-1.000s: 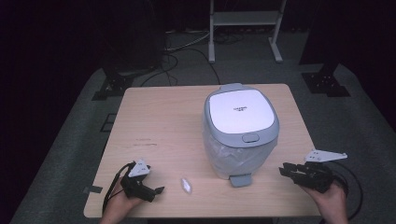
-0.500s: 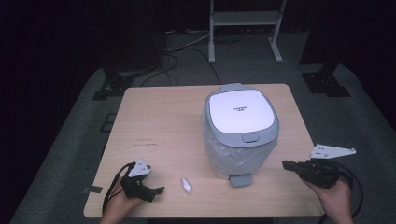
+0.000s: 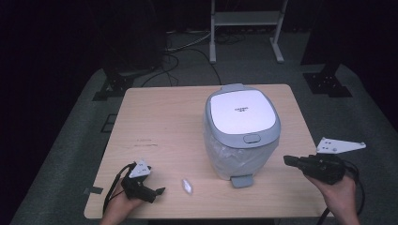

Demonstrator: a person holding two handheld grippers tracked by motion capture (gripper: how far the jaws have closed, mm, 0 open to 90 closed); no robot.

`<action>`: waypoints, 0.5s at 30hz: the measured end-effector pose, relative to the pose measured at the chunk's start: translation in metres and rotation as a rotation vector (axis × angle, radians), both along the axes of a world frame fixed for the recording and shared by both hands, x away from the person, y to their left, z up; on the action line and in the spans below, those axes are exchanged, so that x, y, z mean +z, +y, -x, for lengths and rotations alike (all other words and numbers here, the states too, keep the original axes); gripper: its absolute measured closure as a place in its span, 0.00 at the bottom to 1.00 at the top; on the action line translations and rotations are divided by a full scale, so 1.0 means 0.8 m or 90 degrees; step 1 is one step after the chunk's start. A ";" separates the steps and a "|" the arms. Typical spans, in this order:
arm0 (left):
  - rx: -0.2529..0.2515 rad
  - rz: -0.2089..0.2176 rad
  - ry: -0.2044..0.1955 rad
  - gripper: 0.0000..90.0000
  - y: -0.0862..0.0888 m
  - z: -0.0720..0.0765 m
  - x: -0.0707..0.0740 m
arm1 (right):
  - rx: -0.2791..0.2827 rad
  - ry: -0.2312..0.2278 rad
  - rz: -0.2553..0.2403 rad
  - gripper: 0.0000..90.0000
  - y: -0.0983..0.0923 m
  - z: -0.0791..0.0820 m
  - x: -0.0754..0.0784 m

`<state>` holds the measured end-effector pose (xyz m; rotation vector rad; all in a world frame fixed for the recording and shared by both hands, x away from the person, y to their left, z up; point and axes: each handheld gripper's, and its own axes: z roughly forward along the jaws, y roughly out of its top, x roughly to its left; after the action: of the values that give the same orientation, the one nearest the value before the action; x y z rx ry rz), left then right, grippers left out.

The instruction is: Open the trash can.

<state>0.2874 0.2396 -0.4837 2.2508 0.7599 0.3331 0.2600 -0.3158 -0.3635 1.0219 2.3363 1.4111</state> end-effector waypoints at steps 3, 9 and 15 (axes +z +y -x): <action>0.000 0.000 0.000 0.00 0.000 0.000 0.000 | 0.005 -0.002 -0.003 1.00 0.001 0.000 0.007; 0.000 0.000 0.000 0.00 0.000 0.000 0.000 | 0.017 -0.019 -0.018 1.00 0.002 0.001 0.024; 0.000 0.000 0.000 0.00 0.000 0.000 0.000 | 0.025 -0.034 -0.030 1.00 0.002 0.002 0.042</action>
<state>0.2874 0.2396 -0.4838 2.2505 0.7597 0.3335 0.2583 -0.3145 -0.3301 0.9426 2.3072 1.4967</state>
